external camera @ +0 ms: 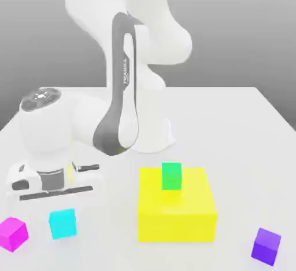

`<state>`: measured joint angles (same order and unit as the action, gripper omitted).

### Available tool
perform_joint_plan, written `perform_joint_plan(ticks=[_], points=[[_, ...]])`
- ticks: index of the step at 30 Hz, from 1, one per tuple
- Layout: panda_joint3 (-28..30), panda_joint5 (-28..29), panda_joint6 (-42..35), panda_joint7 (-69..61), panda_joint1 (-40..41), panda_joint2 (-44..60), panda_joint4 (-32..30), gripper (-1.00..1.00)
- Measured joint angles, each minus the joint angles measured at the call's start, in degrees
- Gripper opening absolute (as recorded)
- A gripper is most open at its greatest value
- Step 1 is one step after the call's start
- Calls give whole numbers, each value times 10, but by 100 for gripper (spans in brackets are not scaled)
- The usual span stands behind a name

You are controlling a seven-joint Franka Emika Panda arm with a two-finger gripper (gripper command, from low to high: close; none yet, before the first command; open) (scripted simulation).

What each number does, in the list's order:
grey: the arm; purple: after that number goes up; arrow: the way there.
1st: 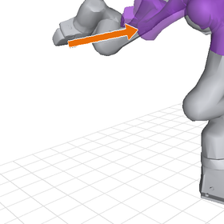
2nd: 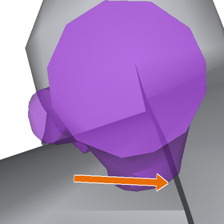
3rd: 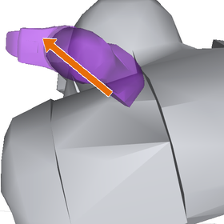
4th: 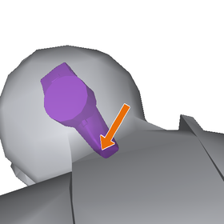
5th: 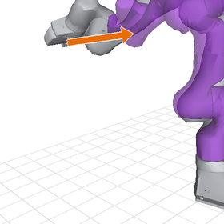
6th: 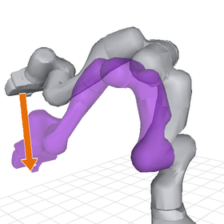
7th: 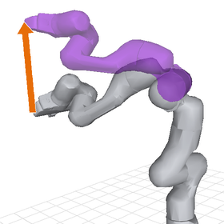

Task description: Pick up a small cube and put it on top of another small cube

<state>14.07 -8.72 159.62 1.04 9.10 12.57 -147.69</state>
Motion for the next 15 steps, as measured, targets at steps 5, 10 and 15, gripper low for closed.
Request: perform_joint_plan(ticks=[5,10,15], points=[[-22,34,-63,114,-50,-105,-39,-100],[-57,54,-124,239,-93,-210,-81,-100],[-120,58,-184,352,-115,-314,-123,-100]])
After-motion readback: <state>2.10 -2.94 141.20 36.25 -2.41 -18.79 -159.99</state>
